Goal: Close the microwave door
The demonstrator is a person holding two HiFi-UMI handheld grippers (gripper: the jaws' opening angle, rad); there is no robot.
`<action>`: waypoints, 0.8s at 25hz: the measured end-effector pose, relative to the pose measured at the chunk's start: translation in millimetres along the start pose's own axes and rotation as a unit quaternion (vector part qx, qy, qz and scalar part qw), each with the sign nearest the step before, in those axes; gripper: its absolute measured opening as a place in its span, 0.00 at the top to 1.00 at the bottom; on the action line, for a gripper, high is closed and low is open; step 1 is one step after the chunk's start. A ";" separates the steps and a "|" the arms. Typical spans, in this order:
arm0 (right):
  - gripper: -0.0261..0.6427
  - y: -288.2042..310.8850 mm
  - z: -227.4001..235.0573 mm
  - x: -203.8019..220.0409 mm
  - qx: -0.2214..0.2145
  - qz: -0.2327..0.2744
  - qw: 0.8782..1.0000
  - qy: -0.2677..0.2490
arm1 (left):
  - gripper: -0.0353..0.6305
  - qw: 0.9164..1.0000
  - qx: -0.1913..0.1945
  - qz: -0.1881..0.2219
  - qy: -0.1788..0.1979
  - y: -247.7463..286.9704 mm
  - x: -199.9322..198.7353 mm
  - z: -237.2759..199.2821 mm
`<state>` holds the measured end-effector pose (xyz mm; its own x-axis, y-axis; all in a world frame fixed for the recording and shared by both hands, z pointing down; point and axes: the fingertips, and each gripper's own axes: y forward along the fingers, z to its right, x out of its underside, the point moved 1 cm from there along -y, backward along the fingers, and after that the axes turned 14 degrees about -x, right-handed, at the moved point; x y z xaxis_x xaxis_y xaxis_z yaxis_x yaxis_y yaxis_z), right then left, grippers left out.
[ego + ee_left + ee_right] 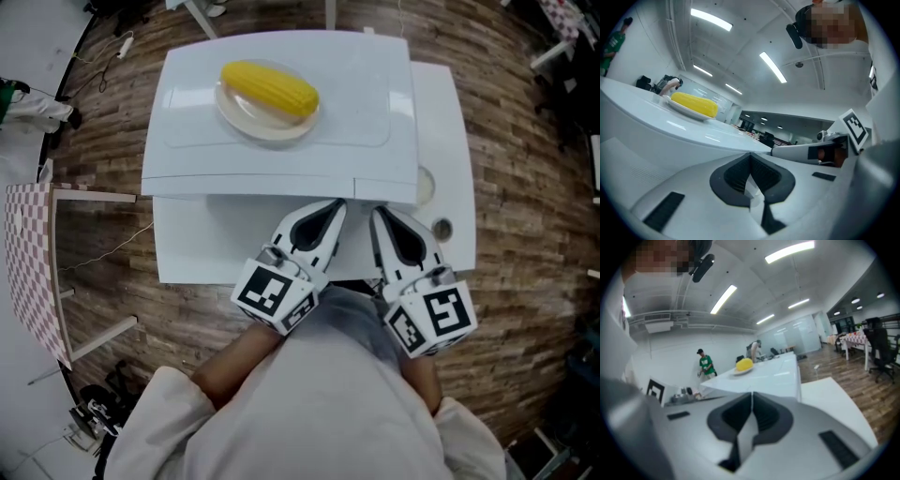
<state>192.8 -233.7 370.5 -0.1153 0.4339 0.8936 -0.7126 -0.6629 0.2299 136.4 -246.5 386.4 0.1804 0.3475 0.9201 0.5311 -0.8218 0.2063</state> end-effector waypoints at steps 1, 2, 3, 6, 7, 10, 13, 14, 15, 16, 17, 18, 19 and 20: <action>0.92 -1.0 1.2 0.3 0.001 -0.001 1.000 0.001 | 0.92 1.000 0.000 0.000 0.003 1.6 -0.1 -0.4; 0.92 -1.9 2.2 0.3 0.002 -0.001 1.000 0.002 | 0.92 1.000 0.001 0.000 0.010 2.2 0.2 0.1; 0.92 -2.6 2.8 -0.2 0.003 -0.001 1.000 0.002 | 0.92 1.000 0.002 -0.001 0.017 2.2 0.6 1.0; 0.92 -3.6 3.9 -3.7 0.002 0.002 1.000 0.002 | 0.92 1.000 0.010 -0.007 0.003 2.8 1.9 1.5; 0.92 -3.8 4.4 -5.3 0.001 0.003 1.000 0.002 | 0.92 1.000 0.011 -0.010 -0.003 3.5 2.6 1.4; 0.92 -4.4 4.8 -8.7 -0.001 0.006 1.000 -0.004 | 0.92 1.000 0.010 -0.011 -0.010 2.9 1.1 1.7; 0.92 -7.3 3.3 -7.5 -0.008 0.004 1.000 -0.013 | 0.92 1.000 0.004 -0.006 -0.012 -3.7 -3.6 1.1; 0.92 -9.6 3.1 -6.5 -0.010 0.002 1.000 -0.016 | 0.92 1.000 0.001 -0.005 -0.013 -6.4 -4.2 1.0; 0.92 -12.5 3.3 -5.3 -0.010 -0.001 1.000 -0.019 | 0.92 1.000 -0.001 -0.004 -0.013 -9.1 -4.4 1.3; 0.92 -16.0 3.5 -4.2 -0.010 -0.003 1.000 -0.021 | 0.92 1.000 -0.003 -0.004 -0.013 -11.8 -4.2 1.8; 0.93 -19.9 3.4 -3.1 -0.011 -0.005 1.000 -0.023 | 0.92 1.000 -0.005 -0.004 -0.012 -14.6 -3.7 2.4; 0.93 -24.2 3.0 -2.0 -0.012 -0.008 1.000 -0.025 | 0.92 1.000 -0.008 -0.005 -0.010 -17.7 -2.6 2.8; 0.93 -28.9 2.4 -0.8 -0.013 -0.010 1.000 -0.027 | 0.92 1.000 -0.013 -0.006 -0.009 -20.9 -0.8 2.7; 0.93 -34.0 1.6 0.4 -0.013 -0.013 0.999 -0.028 | 0.92 1.000 -0.018 -0.008 -0.010 -24.1 1.5 2.3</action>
<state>218.1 -211.9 363.7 -0.0581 0.4148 0.9080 -0.7328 -0.6354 0.2434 125.7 -225.1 382.0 0.1898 0.3689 0.9099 0.5033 -0.8322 0.2324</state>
